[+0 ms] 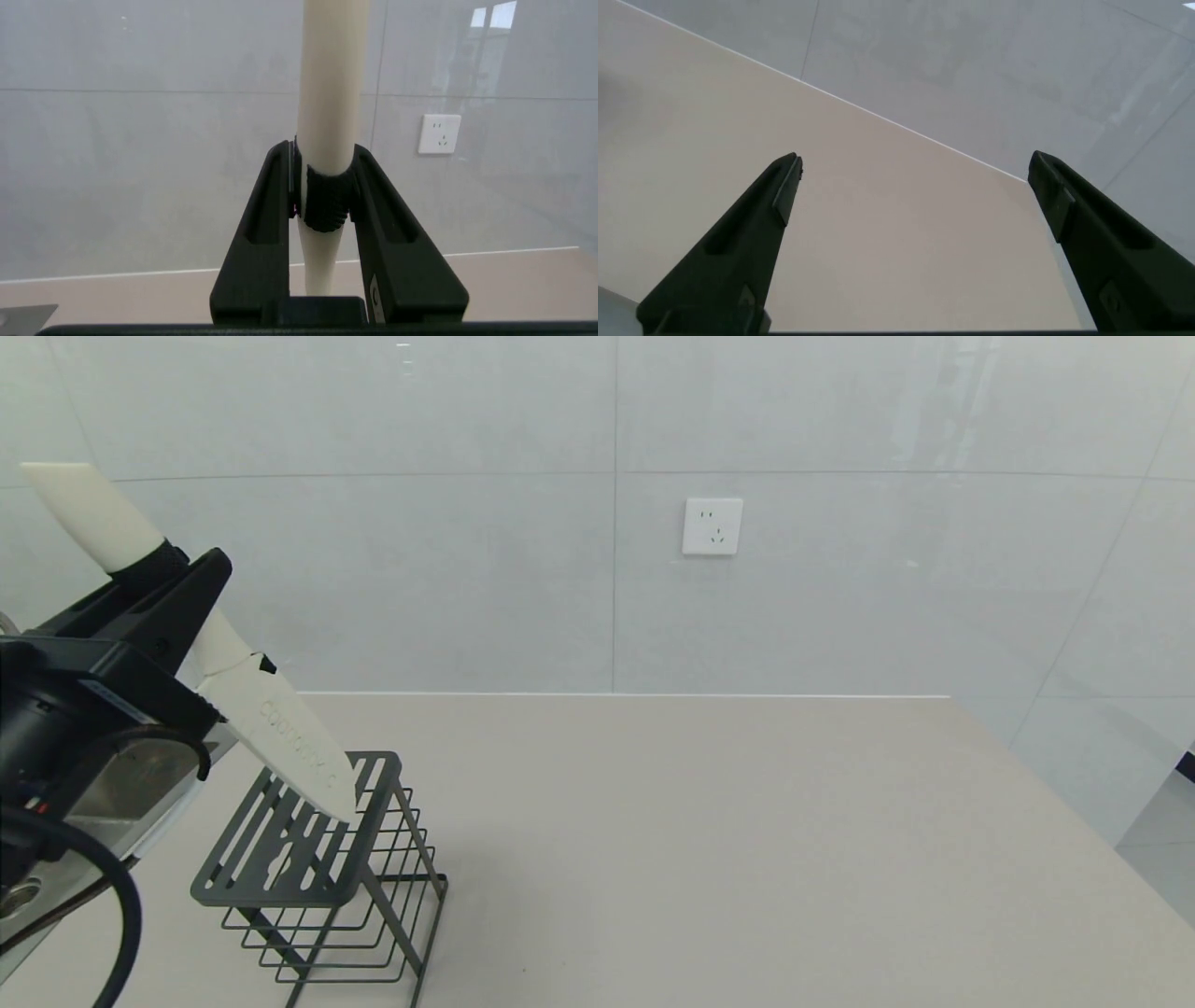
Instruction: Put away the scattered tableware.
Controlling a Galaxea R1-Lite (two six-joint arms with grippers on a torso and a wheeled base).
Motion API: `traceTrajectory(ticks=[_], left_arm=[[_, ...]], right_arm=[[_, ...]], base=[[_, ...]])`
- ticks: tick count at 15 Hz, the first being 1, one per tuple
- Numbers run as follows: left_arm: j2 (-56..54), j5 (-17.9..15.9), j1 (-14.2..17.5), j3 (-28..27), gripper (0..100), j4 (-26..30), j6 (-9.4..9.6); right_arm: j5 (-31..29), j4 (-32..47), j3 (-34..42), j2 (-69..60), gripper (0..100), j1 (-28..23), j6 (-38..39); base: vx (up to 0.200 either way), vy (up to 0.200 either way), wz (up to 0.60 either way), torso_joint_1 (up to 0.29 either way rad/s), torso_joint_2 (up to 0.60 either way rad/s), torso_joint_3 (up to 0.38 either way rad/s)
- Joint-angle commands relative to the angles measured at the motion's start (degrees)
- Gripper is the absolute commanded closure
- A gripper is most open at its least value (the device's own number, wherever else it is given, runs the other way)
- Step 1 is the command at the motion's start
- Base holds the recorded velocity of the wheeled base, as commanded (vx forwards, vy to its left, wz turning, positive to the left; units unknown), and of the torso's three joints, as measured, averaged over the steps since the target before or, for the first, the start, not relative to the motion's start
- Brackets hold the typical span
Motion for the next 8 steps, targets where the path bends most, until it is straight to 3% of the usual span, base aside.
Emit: traceTrajectory(ticks=[1, 8], left_arm=[[0.4, 0.0, -0.3, 0.0, 100, 0.0, -0.03], [1.5, 0.1, -0.6, 0.0, 100, 0.1, 0.15]], right_arm=[[0.0, 0.0, 0.0, -0.1, 0, 0.0, -0.1], [0.0, 0.0, 0.0, -0.1, 0, 0.0, -0.1]], base=[[0.0, 0.0, 0.0, 0.0, 0.0, 0.0], [0.0, 0.0, 0.0, 0.0, 0.0, 0.0]])
